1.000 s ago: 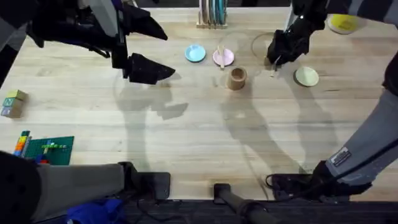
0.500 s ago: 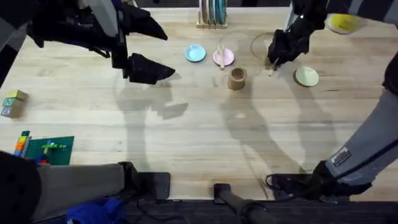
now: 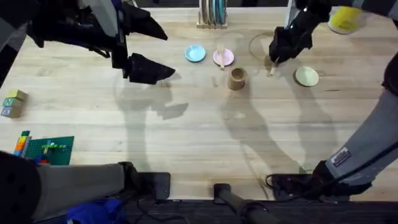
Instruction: Pick up a utensil and set it on the pink plate, then put the other utensil in the container.
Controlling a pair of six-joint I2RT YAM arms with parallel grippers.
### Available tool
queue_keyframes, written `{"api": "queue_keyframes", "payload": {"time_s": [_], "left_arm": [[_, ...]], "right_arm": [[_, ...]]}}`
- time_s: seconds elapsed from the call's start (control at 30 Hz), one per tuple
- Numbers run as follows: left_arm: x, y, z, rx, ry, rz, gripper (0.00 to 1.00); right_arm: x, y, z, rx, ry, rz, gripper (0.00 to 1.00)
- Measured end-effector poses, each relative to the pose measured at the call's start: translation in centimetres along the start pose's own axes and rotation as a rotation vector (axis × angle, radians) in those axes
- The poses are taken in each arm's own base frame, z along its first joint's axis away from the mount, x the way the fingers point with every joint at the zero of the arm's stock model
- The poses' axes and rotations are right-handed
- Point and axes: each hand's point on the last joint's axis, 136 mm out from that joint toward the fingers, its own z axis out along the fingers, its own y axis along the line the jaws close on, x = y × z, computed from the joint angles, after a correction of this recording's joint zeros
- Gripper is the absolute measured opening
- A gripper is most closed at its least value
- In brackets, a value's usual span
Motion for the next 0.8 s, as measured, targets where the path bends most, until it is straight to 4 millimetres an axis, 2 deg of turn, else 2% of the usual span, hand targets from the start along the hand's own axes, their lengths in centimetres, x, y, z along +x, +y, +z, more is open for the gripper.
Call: {"api": "queue_keyframes", "payload": {"time_s": [0.13,0.33,0.47,0.8], "left_arm": [[0.0,0.0,0.0,0.0,0.0,0.0,0.995],[0.0,0.0,0.0,0.0,0.0,0.0,0.995],[0.0,0.0,0.0,0.0,0.0,0.0,0.995],[0.0,0.0,0.0,0.0,0.0,0.0,0.995]], "right_arm": [[-0.8,0.1,-1.9,-0.004,-0.029,-0.041,0.032],[-1.7,0.2,-6.2,-0.01,-0.089,-0.103,0.032],[-2.0,0.2,-8.3,-0.011,-0.126,-0.145,0.033],[-1.2,-0.1,-13.8,-0.015,-0.226,-0.193,0.033]]}}
